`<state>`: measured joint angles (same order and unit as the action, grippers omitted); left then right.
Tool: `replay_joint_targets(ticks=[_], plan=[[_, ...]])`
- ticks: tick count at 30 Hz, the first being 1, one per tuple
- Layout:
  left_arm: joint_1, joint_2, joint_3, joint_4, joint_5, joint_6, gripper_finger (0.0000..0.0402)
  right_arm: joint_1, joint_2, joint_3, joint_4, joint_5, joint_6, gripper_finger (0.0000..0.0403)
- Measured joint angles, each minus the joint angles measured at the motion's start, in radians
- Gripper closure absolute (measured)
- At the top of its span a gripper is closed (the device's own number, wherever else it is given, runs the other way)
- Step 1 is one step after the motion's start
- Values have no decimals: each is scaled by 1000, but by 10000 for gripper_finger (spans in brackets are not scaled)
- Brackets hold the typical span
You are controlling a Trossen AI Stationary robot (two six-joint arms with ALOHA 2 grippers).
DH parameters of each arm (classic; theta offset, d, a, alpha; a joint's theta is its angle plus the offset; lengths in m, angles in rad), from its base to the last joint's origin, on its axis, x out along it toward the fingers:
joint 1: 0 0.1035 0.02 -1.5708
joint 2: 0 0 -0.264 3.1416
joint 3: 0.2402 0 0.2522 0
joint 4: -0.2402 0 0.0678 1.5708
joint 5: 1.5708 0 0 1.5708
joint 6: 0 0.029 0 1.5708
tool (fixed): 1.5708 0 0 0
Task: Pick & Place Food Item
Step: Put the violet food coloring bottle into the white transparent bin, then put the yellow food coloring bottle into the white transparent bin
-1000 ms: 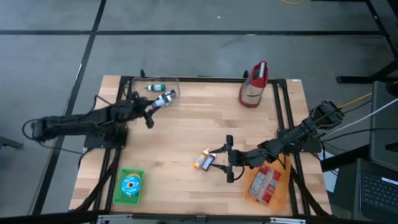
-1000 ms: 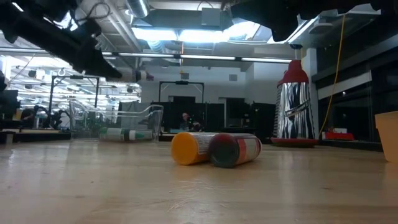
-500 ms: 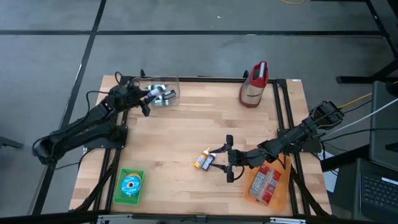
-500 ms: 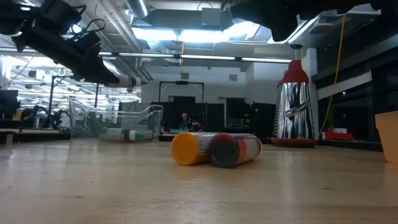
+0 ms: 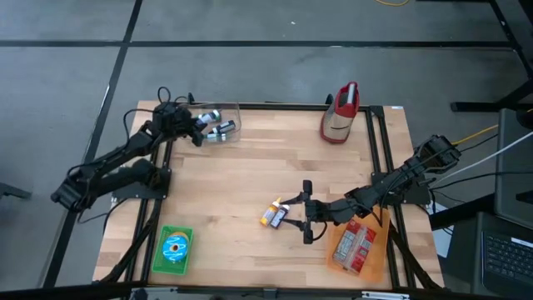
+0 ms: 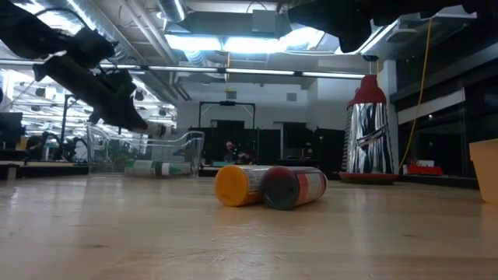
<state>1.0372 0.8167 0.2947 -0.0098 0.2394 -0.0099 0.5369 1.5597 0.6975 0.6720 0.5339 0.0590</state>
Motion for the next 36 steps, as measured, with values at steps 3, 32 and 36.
replay_joint_targets(ticks=[3,32,36], plan=[[13,62,0,32,-3,13,269,0,0,0,0,0,-3,173],[-18,139,-2,337,258,-100,202,-1,0,0,-3,0,-4,173],[-119,117,-2,468,321,-163,209,0,0,0,-8,0,-7,173]])
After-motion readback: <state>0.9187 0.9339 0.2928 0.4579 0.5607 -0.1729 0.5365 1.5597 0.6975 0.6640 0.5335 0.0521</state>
